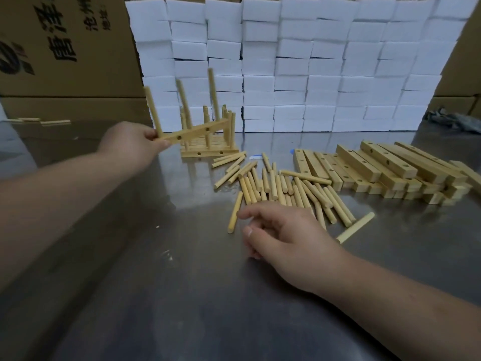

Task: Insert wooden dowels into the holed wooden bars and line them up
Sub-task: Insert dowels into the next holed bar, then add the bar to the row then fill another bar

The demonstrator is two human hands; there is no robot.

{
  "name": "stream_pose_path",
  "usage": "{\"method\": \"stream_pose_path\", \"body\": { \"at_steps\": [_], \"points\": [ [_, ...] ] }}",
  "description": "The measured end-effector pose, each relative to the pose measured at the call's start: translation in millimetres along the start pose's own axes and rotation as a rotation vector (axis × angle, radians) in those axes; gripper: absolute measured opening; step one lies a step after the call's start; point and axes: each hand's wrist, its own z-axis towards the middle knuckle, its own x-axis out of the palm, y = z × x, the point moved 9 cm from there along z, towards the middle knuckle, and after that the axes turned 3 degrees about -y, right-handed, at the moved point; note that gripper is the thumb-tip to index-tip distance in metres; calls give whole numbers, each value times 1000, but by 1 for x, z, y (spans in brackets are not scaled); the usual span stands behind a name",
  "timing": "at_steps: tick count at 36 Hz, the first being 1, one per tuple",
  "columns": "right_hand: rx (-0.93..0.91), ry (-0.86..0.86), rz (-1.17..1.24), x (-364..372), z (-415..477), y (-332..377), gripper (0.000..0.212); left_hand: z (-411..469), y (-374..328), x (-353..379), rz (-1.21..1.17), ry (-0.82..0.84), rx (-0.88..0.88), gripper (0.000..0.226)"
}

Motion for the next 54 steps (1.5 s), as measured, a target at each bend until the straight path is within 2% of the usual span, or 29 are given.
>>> {"method": "stream_pose_path", "body": {
  "at_steps": [4,10,16,22,28,35,43,51,54],
  "points": [
    [10,33,5,3,1,-3,20,19,38,3,195,25,-40,42],
    [-9,57,31,5,2,-4,12,29,61,27,300,127,-49,41],
    [2,73,43,6,2,-4,17,39,53,53,264,182,-45,38],
    [18,82,47,5,2,-6,4,50,45,74,232,164,-96,52],
    [3,83,26,5,2,-5,3,52,29,92,246,207,-62,36],
    [8,83,33,6,3,-6,1,52,17,106,311,232,-45,33],
    [-11,100,17,6,3,-5,11,52,14,111,333,214,-1,28],
    [-8,92,19,6,3,-5,1,55,16,116,386,238,-10,38],
    [-7,102,37,7,3,-4,10,59,20,115,407,219,-34,41]
  ]
}}
